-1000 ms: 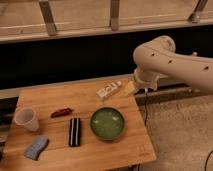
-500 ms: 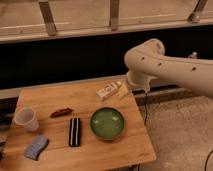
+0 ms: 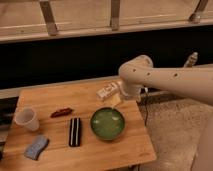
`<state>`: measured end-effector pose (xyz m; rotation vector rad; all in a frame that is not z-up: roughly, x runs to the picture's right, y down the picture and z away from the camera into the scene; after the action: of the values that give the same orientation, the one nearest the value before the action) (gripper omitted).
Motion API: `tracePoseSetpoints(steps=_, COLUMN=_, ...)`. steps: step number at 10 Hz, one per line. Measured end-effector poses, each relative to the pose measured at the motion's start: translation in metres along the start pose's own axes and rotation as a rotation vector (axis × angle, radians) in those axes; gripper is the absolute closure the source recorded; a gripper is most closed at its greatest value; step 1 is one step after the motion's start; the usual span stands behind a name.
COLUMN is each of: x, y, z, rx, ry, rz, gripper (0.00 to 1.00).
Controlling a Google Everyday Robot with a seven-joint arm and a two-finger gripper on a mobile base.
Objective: Pick up the ceramic bowl
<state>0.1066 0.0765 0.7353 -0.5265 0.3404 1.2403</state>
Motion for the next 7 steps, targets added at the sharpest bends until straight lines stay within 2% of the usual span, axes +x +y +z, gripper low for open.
tracePoseSetpoints(steps=2, x=0.0, y=-0.001, z=-0.002, rx=0.0, ry=-0.005, rz=0.001, gripper=0.2)
tracePoseSetpoints(steps=4, x=0.002, y=0.003, z=0.001, rx=0.012, ry=0.022, rz=-0.043, gripper=0.2)
tracePoseSetpoints(steps=5, x=0.004, y=0.005, z=0.008, rx=0.012, ry=0.044, rz=-0.051, gripper=0.2)
tracePoseSetpoints(steps=7, x=0.015, y=0.006, z=0.042, rx=0.009, ry=0.11, rz=-0.057, gripper=0.2)
